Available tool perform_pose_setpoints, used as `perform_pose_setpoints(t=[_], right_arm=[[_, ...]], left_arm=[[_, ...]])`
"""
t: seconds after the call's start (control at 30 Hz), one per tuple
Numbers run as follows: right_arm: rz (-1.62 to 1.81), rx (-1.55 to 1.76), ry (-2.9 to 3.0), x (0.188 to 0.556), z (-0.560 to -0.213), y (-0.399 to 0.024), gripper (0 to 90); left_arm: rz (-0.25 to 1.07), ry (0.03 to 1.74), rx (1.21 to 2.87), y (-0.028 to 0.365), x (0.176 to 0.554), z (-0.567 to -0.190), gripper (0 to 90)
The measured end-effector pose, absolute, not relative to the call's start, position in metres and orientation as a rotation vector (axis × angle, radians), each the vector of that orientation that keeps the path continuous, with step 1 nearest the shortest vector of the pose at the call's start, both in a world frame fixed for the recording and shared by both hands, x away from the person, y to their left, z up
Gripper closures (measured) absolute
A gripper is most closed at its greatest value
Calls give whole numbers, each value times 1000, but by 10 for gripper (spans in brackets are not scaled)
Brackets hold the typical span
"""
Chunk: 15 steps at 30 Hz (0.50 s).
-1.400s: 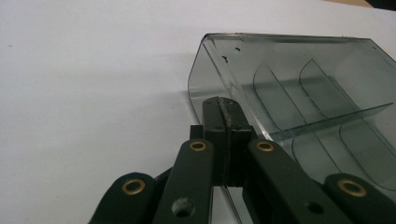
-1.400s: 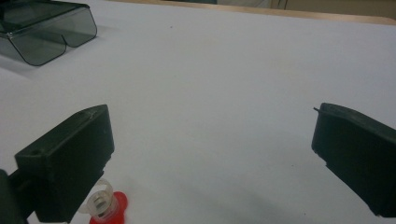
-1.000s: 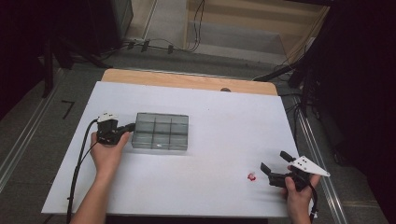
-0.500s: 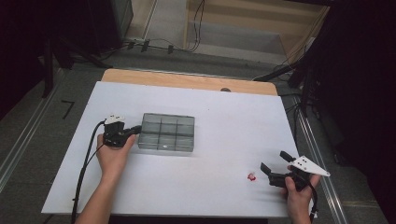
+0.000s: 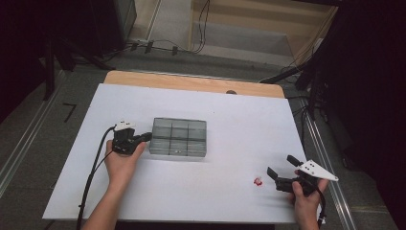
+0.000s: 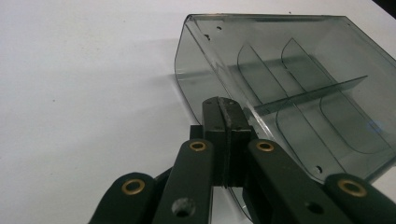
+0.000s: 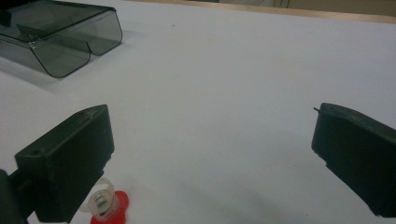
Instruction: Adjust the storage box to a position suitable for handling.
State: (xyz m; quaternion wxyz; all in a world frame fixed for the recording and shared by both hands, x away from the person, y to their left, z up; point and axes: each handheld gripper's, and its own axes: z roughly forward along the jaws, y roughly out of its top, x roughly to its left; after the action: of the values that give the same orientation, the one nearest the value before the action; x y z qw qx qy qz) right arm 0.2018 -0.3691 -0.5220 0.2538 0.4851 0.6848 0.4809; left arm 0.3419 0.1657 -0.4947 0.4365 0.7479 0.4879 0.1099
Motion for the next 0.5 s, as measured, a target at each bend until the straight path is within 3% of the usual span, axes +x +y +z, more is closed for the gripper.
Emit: perform_pose_setpoints(t=[0.5], right_arm=[[1305, 1320, 1864, 202, -522, -369, 0]], left_arm=[[248, 1168, 1889, 150, 332, -494, 892]])
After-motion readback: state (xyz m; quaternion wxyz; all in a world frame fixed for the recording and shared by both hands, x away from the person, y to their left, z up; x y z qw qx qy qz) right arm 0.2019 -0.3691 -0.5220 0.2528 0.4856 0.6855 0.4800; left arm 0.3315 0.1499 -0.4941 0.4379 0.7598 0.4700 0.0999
